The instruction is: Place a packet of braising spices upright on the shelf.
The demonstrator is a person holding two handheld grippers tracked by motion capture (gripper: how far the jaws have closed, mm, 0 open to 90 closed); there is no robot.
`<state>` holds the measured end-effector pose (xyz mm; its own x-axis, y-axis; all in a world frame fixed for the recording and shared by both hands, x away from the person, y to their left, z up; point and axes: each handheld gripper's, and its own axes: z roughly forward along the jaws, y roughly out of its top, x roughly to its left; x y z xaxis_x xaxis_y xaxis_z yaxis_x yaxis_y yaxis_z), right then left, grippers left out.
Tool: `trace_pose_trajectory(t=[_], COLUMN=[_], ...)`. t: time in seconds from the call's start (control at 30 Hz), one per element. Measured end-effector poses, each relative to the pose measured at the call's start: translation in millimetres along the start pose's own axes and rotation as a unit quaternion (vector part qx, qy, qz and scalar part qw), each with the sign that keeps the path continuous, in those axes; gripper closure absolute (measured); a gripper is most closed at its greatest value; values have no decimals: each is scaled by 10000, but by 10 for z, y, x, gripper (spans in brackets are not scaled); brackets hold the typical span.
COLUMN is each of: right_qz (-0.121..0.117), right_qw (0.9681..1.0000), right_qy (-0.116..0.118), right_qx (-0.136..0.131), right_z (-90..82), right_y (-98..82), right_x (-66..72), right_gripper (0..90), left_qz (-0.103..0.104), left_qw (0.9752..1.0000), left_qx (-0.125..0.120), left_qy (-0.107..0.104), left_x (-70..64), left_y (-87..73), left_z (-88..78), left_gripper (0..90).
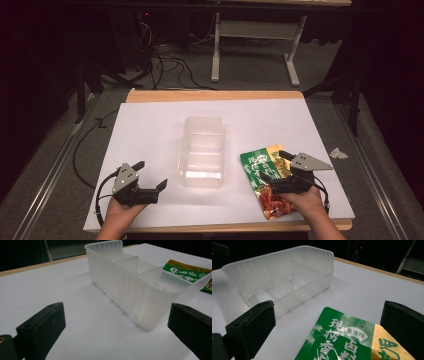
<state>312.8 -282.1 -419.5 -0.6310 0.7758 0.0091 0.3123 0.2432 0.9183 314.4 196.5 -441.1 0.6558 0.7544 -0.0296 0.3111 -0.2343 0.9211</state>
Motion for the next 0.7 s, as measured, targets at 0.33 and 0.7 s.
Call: trace_pose_trajectory(t=[0.33, 0.7], right_qz=[-9, 414], right_qw=[10000, 9987], right_qy=[-78, -281], right_qx=[-22, -80], right_z=[-40, -103], right_y=[-14, -99], right_x=[-18, -194], right_gripper=[18, 34], left_qz=[-12, -150], left_qw=[10000, 9997], left_qx=[-12, -23], left_qy=[35, 171], left_x=[16, 9], left_y=[-6, -3], left_z=[6, 9], left_gripper=[18, 18])
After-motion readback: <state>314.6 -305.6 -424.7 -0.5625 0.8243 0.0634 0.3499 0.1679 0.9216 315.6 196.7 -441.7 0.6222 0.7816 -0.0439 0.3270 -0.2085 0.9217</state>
